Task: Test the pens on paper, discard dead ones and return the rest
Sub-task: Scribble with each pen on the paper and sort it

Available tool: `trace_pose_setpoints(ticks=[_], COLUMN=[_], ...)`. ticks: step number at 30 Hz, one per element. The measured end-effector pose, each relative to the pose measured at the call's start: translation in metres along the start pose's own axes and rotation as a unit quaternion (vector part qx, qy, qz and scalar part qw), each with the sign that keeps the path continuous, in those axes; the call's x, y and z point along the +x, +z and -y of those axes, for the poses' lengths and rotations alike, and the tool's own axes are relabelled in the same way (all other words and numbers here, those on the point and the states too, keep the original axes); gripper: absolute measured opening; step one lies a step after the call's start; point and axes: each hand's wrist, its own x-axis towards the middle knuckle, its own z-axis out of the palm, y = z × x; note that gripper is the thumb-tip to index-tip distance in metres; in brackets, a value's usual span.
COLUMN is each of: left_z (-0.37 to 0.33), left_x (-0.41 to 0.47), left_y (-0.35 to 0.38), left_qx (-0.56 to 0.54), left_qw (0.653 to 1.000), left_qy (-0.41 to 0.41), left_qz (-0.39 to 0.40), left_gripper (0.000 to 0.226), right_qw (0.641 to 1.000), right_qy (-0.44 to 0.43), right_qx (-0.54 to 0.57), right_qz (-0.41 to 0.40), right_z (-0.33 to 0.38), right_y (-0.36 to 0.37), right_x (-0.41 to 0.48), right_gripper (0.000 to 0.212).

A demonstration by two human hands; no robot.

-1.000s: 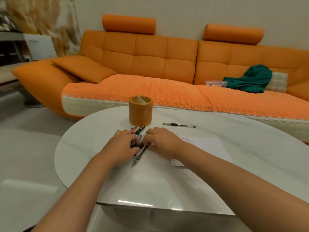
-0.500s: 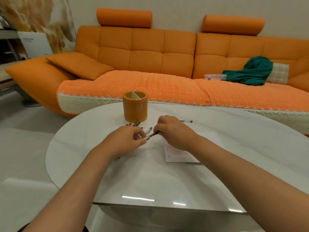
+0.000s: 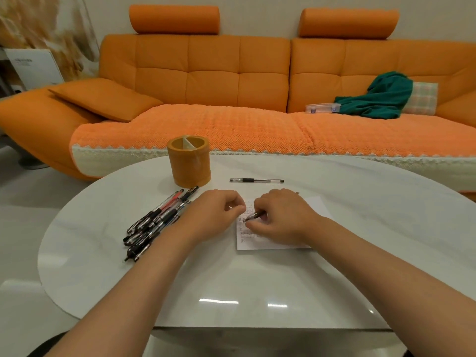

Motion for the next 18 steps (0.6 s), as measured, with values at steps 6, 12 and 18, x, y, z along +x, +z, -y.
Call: trace_pose_setpoints(ticks=[6,12,18], left_z=[0.010,0.011,0.012], left_x=[0.005,0.007,0.010], left_y=[0.008,0.009,0.009], left_qx=[0.133,0.157,0.130], left_qw=[0.988,0.981,0.985], left_qy=[0.040,0.034,0.018], left_qz=[0.065,0.108,0.115], left_gripper=[0.040,0.049,0.053], right_qw=[1.000,0.999,0.994], right_qy=[0.011,-0.023,-0.088], right_qx=[-0.017,0.005,0.014], right_qz=[-0.008,-0.026,-0.059], right_z=[-0.003,-0.007,-0.010], right_y=[0.015,0.021,0.016], right_x=[-0.003,-0.004,-0.007], right_gripper=[0.053,0.051,0.031])
